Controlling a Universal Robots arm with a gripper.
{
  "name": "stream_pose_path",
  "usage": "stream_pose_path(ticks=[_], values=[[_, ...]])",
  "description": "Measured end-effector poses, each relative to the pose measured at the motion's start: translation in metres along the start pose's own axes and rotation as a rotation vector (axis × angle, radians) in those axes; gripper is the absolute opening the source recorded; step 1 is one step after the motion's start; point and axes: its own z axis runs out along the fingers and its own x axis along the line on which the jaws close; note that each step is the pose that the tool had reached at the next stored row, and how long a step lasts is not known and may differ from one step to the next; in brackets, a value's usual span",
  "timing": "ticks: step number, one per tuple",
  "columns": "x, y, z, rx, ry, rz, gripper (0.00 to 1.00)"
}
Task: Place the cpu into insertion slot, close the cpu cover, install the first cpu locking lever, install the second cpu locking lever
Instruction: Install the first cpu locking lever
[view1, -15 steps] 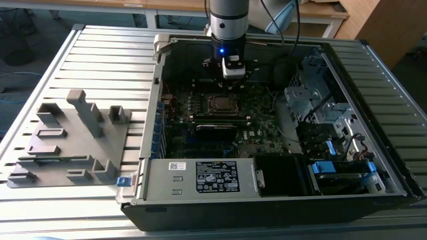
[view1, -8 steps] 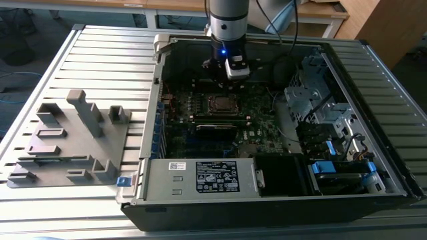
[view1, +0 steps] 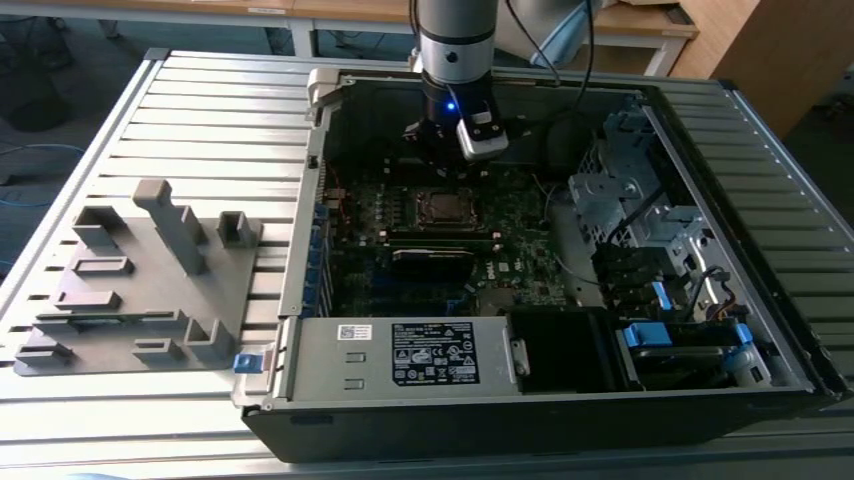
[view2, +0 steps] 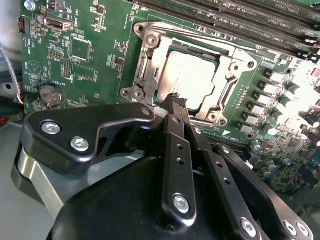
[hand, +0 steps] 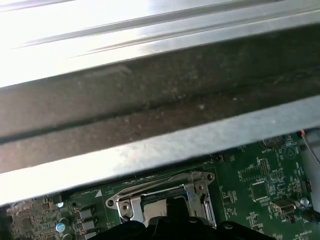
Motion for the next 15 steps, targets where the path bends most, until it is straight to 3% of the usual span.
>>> stream_pose_path(ticks=[3,4,5,8,9,15], values=[[0.0,0.0,0.0001,-0.0004,0.0001,-0.001,0.11],[-0.0001,0.0001,0.0003,0.0005,0.0046,-0.001,0.11],[-0.0001,0.0,0.0005,0.0037,0.0167,-0.002,0.11],[-0.0002,0.0001,0.0011,0.0158,0.0665,-0.004,0.11],[-0.0002,0.0001,0.0011,0.0167,0.0692,-0.005,0.11],[-0.0002,0.0001,0.0011,0.0151,0.0693,-0.023,0.11]])
